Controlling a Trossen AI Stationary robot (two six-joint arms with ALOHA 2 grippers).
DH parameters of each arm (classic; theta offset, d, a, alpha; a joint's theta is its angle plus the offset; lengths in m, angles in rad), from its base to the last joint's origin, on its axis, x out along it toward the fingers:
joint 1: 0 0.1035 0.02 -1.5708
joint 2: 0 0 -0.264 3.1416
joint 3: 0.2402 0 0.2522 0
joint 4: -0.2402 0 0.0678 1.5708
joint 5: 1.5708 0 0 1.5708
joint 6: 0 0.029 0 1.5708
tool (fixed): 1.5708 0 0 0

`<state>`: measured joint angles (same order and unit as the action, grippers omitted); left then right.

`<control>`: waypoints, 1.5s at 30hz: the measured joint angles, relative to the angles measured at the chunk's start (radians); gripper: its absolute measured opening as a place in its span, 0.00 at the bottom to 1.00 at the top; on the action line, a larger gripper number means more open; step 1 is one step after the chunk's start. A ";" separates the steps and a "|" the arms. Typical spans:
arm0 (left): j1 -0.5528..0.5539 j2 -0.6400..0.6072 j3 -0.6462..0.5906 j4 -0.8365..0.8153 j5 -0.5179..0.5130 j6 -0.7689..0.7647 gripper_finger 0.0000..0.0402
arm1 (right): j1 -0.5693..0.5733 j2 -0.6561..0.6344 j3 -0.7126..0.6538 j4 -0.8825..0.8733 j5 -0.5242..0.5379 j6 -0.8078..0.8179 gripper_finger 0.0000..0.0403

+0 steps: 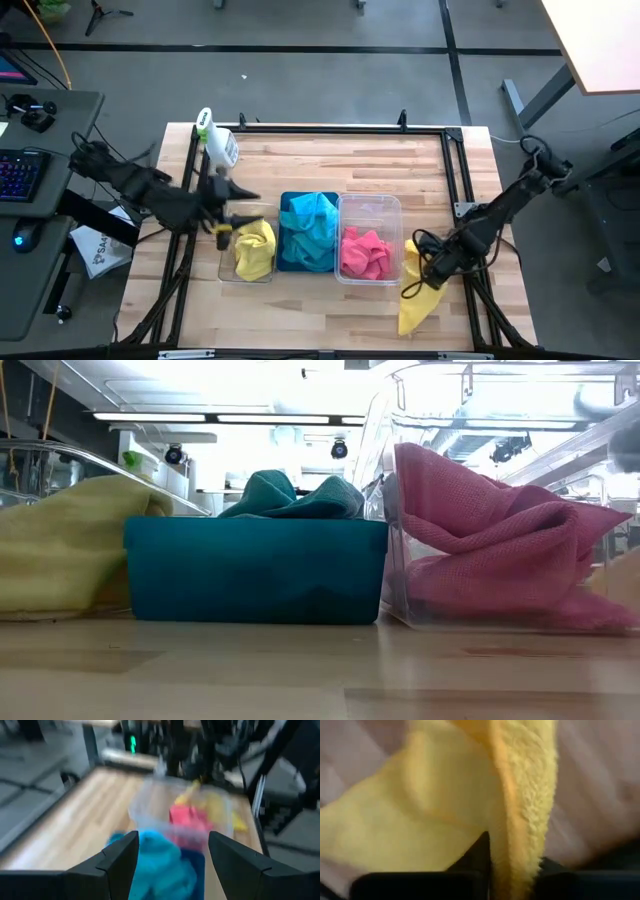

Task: Sort microfiber towel by color & place in baskets
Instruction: Put the yellow microfiber cloth into the left transparent bin

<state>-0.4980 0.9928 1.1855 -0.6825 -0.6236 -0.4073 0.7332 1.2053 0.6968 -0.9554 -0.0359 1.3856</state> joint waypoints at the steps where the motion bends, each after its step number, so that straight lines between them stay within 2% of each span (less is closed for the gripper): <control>1: 0.000 -0.007 0.027 0.006 -0.019 0.025 0.57 | 0.007 0.000 0.048 -0.079 -0.006 -0.025 0.06; 4: 0.000 -0.021 0.108 0.009 -0.085 0.111 0.57 | 0.024 -0.001 0.238 -0.364 -0.015 -0.059 0.07; 6: 0.000 -0.028 0.159 0.022 -0.125 0.177 0.57 | 0.033 -0.001 0.391 -0.517 -0.006 -0.089 0.03; 9: 0.000 -0.039 0.202 0.091 -0.147 0.281 0.57 | 0.035 -0.003 0.624 -0.624 0.094 -0.103 0.02; 11: 0.000 -0.045 0.204 0.139 -0.148 0.347 0.57 | 0.028 -0.008 0.754 -0.597 0.247 -0.107 0.02; 15: 0.000 -0.046 0.204 0.169 -0.147 0.415 0.57 | 0.002 -0.009 0.935 -0.467 0.634 -0.181 0.01; 18: 0.000 -0.045 0.204 0.157 -0.146 0.407 0.57 | -0.025 -0.009 0.987 -0.213 0.850 -0.418 0.01; 20: 0.000 -0.045 0.204 0.151 -0.146 0.389 0.57 | -0.061 -0.002 0.982 0.020 0.902 -0.640 0.01; 23: -0.001 -0.044 0.204 0.150 -0.146 0.385 0.57 | -0.140 0.039 0.949 0.306 0.852 -0.909 0.00; 27: 0.000 -0.045 0.204 0.151 -0.146 0.413 0.57 | -0.256 0.159 0.929 0.485 0.728 -1.059 0.00; 36: 0.000 -0.044 0.204 0.156 -0.149 0.437 0.57 | -0.446 0.498 0.928 0.847 0.342 -1.080 0.00; 45: 0.000 -0.044 0.204 0.157 -0.149 0.430 0.57 | -0.552 0.740 0.928 1.291 0.131 -0.998 0.00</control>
<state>-0.4980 0.9485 1.3891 -0.5259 -0.7731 0.0231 0.1807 1.9452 1.6253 0.3354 0.0952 0.3878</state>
